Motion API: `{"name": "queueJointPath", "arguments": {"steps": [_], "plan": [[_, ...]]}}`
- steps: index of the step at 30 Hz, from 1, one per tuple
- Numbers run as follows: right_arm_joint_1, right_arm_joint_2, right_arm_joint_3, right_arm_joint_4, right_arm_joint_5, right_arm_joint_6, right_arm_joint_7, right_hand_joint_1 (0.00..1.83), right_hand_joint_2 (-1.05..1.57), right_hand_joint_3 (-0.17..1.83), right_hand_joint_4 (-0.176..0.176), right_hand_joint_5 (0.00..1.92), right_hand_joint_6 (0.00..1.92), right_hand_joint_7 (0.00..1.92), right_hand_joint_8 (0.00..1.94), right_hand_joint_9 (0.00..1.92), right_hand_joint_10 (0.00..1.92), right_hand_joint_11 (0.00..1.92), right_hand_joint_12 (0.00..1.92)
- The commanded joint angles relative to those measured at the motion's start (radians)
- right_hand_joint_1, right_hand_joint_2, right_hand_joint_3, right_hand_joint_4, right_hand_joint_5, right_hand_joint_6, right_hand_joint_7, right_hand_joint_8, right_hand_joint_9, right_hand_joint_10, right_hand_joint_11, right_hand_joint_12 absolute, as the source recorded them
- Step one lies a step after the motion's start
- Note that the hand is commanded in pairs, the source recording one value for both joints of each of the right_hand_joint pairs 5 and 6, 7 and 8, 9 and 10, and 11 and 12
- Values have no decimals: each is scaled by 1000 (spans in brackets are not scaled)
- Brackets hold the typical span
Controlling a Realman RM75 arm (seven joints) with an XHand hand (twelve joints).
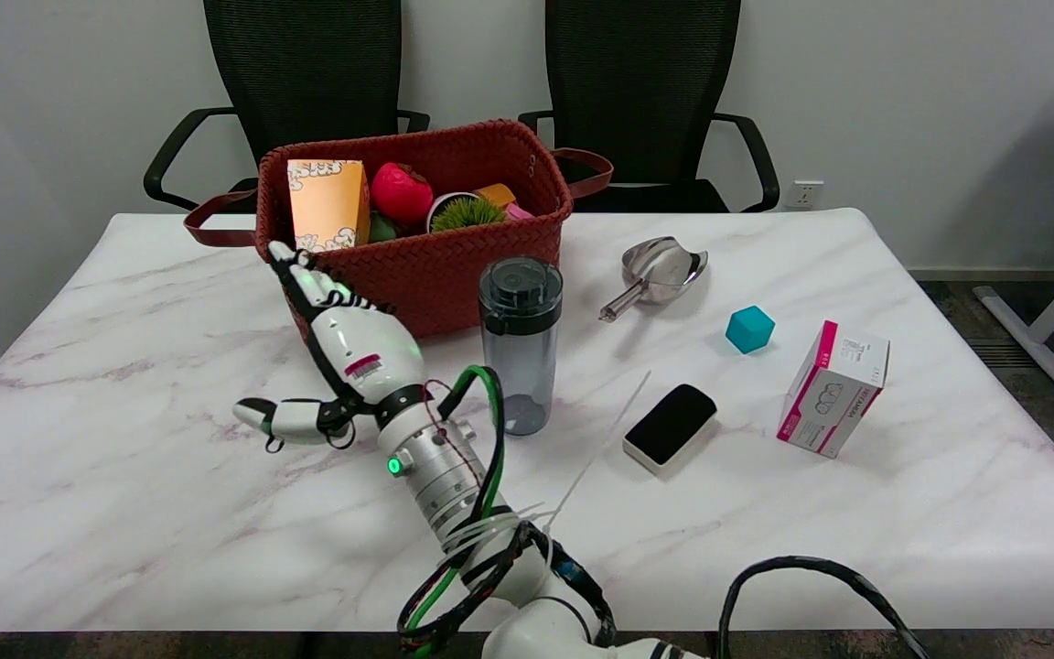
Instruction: Pick up the black bottle.
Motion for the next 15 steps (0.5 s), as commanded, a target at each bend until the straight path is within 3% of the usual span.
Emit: {"name": "queueJointPath", "arguments": {"steps": [1, 9, 10, 11, 15], "plan": [[-54, 37, 18, 119, 51, 121, 8, 1012, 755, 313, 0, 34, 34, 114, 114, 221, 221, 375, 375], [-53, 45, 4, 168, 51, 163, 8, 1008, 753, 293, 0, 31, 31, 114, 114, 221, 221, 374, 374], [-52, 46, 4, 171, 51, 164, 8, 999, 755, 266, 0, 27, 27, 109, 109, 220, 220, 364, 364], [-52, 47, 3, 179, 51, 167, 9, 934, 779, 80, 0, 0, 0, 75, 75, 214, 214, 285, 285], [-54, 55, -1, 207, 51, 178, 9, 931, 787, 65, 0, 0, 0, 71, 71, 213, 213, 280, 280]]}}
